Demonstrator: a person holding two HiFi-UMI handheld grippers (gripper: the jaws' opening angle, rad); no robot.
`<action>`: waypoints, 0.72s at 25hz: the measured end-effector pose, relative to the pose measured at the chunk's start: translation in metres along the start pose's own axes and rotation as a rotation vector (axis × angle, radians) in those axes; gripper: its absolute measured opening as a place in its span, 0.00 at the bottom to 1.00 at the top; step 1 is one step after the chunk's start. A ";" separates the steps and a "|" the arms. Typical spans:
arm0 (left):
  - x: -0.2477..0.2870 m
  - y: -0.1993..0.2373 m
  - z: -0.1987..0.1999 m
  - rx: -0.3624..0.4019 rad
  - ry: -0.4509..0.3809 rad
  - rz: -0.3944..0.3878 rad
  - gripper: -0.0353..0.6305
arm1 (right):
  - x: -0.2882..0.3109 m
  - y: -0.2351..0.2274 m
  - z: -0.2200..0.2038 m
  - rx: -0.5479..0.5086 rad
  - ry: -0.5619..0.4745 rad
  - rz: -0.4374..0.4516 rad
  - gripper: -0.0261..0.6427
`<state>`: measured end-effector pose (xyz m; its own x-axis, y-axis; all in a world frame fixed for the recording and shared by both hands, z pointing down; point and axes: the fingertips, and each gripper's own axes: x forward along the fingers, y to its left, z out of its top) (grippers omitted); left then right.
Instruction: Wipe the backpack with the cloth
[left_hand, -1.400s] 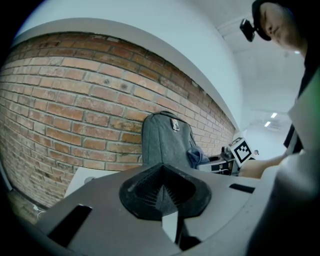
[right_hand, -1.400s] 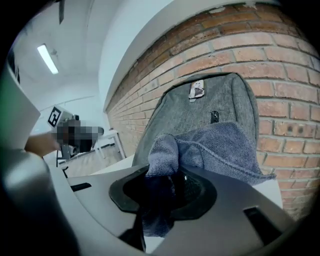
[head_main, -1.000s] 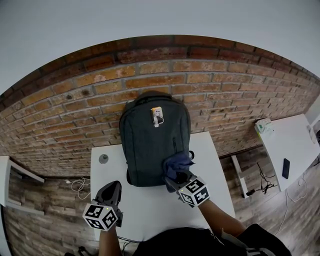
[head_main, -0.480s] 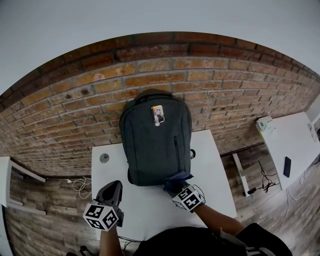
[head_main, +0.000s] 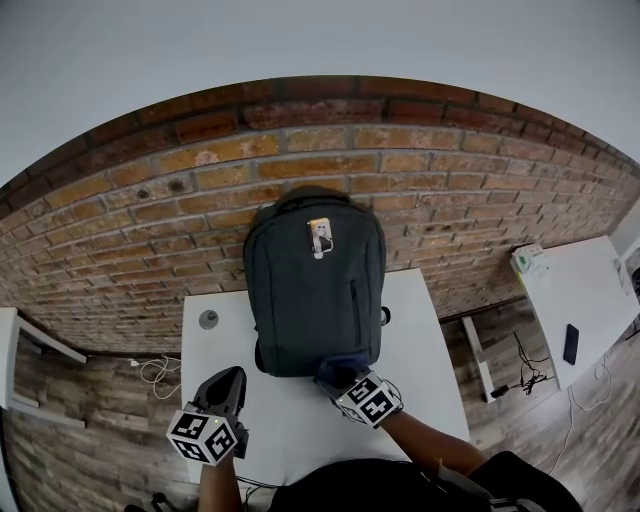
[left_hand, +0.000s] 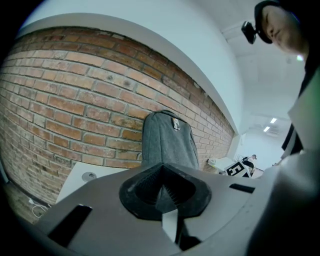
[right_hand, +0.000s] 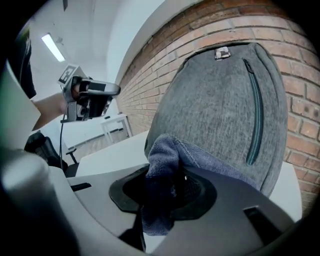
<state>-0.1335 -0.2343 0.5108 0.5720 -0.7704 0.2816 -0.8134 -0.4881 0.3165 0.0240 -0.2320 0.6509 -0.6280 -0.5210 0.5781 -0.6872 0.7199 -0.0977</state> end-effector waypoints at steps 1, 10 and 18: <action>-0.001 0.000 -0.002 -0.009 0.001 -0.002 0.03 | -0.001 0.001 0.008 0.001 -0.018 -0.001 0.20; -0.015 0.012 -0.005 -0.030 0.003 0.022 0.03 | -0.012 -0.004 0.071 -0.012 -0.132 -0.026 0.20; -0.016 0.013 -0.005 -0.021 0.022 0.012 0.03 | -0.014 -0.028 0.122 0.034 -0.181 -0.086 0.20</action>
<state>-0.1529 -0.2259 0.5149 0.5646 -0.7669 0.3052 -0.8178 -0.4700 0.3321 0.0075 -0.3006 0.5465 -0.6198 -0.6562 0.4305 -0.7511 0.6549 -0.0831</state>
